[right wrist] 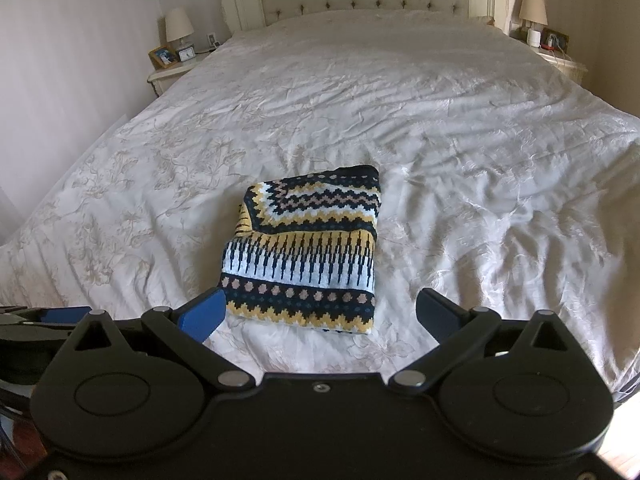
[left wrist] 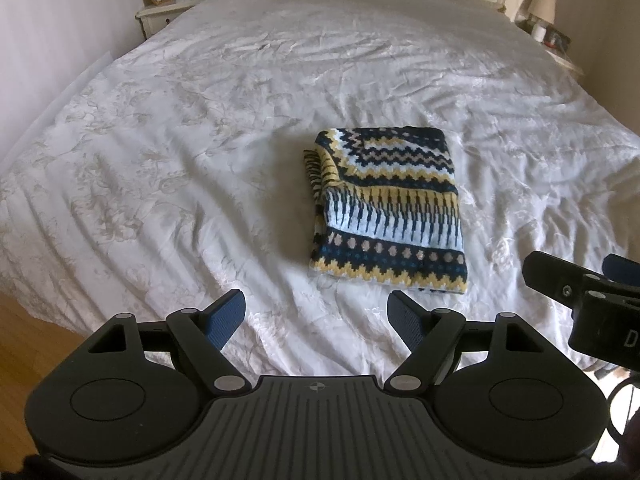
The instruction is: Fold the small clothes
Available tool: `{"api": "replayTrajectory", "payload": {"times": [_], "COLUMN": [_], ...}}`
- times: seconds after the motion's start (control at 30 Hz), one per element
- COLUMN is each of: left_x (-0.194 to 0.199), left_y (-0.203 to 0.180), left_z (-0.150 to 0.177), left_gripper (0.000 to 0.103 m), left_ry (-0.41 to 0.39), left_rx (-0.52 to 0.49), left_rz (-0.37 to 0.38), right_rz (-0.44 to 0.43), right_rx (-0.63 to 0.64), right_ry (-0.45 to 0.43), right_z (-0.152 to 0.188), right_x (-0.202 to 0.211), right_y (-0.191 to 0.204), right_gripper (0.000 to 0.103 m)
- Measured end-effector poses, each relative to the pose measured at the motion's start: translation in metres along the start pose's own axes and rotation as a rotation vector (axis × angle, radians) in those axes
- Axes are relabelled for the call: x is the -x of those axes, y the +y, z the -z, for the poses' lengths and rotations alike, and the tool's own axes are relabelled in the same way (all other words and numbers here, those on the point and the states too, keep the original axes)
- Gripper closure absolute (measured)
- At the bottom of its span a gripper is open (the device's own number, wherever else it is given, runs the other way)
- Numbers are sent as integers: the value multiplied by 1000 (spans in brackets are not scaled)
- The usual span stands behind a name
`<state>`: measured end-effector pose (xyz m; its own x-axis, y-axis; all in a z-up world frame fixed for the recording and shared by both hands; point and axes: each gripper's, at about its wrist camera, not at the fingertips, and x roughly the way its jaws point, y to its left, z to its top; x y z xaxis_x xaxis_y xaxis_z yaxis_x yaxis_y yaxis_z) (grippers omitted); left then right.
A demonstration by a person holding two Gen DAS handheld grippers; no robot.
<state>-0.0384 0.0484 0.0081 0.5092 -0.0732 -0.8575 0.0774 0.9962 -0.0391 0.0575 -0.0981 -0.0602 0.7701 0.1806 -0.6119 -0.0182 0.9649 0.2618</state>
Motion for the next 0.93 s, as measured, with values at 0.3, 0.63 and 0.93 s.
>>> {"api": "replayTrajectory", "payload": {"times": [0.3,0.63,0.93], "left_x": [-4,-6,-7], "left_y": [-2,-1,0], "left_z": [-1,-2,-3], "left_gripper": [25,25,26], "left_ry": [11,13,14], "left_rx": [-5,-8,-11], "left_rz": [4,9,9], "right_rz": [0,0,-4], "right_rx": [-10,-20,-28], "right_ry": [9,10,12], "right_z": [0,-1,-1], "right_x": [-5,-8,-11], "right_y": [4,6,9], "right_gripper": [2,2,2]}}
